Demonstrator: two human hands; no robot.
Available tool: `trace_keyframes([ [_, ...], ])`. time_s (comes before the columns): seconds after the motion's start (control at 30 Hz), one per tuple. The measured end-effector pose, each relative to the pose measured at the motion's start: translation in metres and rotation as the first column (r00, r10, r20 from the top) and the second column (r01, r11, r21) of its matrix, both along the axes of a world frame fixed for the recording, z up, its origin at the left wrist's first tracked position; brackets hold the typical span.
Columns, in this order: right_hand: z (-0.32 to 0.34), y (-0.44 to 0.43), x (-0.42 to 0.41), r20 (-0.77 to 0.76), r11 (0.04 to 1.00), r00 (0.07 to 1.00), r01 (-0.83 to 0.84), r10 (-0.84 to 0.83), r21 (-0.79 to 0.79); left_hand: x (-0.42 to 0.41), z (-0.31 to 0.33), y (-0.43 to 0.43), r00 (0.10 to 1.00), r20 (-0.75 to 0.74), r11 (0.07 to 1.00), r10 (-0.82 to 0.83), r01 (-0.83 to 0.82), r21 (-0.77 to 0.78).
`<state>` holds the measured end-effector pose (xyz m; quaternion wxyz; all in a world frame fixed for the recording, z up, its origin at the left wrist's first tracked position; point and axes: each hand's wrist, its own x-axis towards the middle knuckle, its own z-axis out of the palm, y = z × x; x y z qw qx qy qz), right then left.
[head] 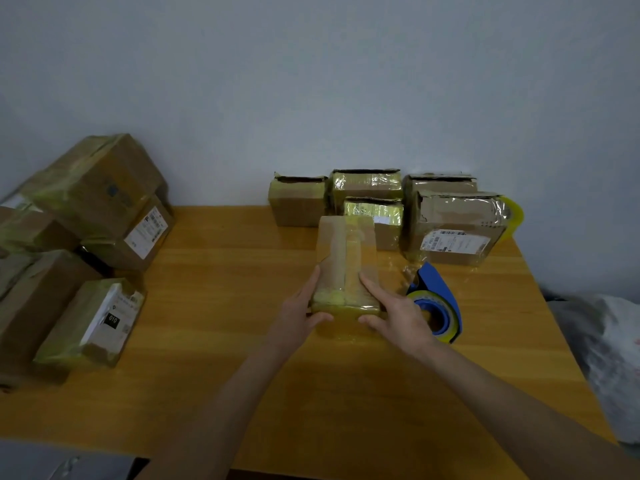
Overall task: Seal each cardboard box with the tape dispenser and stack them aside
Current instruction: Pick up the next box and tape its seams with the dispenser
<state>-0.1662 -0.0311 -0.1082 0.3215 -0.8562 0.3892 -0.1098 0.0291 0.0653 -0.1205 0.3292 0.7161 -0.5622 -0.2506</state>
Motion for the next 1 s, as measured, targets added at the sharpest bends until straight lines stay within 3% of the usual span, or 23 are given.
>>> trace_keyframes([
  [0.1, 0.004, -0.008, -0.002, 0.011, 0.997, 1.000, -0.023, 0.022, 0.076, 0.006, -0.004, 0.002, 0.984, -0.181, 1.000, 0.005, -0.006, -0.005],
  [0.33, 0.009, -0.002, 0.003, -0.030, 0.997, 0.999, 0.029, -0.027, 0.071, 0.006, 0.005, -0.003, 0.974, -0.224, 0.995, 0.040, -0.018, 0.101],
  [0.4, 0.013, 0.002, 0.005, -0.041, 0.996, 0.999, 0.001, 0.003, 0.094, 0.006, 0.023, -0.010, 0.963, -0.236, 0.981, 0.128, -0.088, 0.172],
  [0.43, 0.015, 0.006, 0.007, -0.040, 0.990, 0.999, -0.026, 0.032, 0.140, 0.005, 0.031, -0.015, 0.967, -0.183, 0.969, 0.178, -0.141, 0.201],
  [0.5, 0.017, 0.020, 0.013, -0.031, 0.963, 0.994, -0.091, 0.102, 0.254, 0.004, 0.045, -0.026, 0.976, 0.065, 0.942, 0.208, -0.217, 0.257],
  [0.6, 0.019, 0.026, 0.012, -0.061, 0.984, 0.991, -0.113, 0.122, 0.139, 0.006, 0.054, -0.030, 0.902, 0.432, 0.890, -0.008, -0.190, 0.414],
  [0.7, 0.035, 0.004, 0.004, 0.002, 0.996, 0.999, 0.053, -0.053, -0.074, 0.012, 0.059, -0.028, 0.821, 0.517, 0.841, -0.241, -0.090, 0.534],
  [0.77, 0.047, -0.019, -0.001, 0.056, 0.981, 0.990, 0.137, -0.130, -0.136, 0.017, 0.064, -0.031, 0.708, 0.568, 0.821, -0.421, 0.031, 0.570],
  [0.83, 0.055, -0.041, 0.003, -0.018, 0.977, 0.990, 0.133, -0.137, -0.167, 0.021, 0.073, -0.034, 0.569, 0.641, 0.818, -0.516, 0.105, 0.566],
  [0.9, 0.058, -0.053, 0.009, -0.156, 0.988, 0.982, 0.088, -0.107, -0.128, 0.024, 0.077, -0.034, 0.516, 0.727, 0.873, -0.452, 0.088, 0.480],
  [0.97, 0.053, -0.057, 0.015, -0.253, 0.998, 0.966, 0.031, -0.046, -0.062, 0.021, 0.075, -0.028, 0.668, 0.723, 0.962, -0.177, -0.038, 0.270],
  [1.0, 0.047, -0.056, 0.017, -0.285, 1.000, 0.958, -0.005, -0.004, -0.029, 0.016, 0.071, -0.023, 0.766, 0.642, 0.978, 0.008, -0.141, 0.156],
])
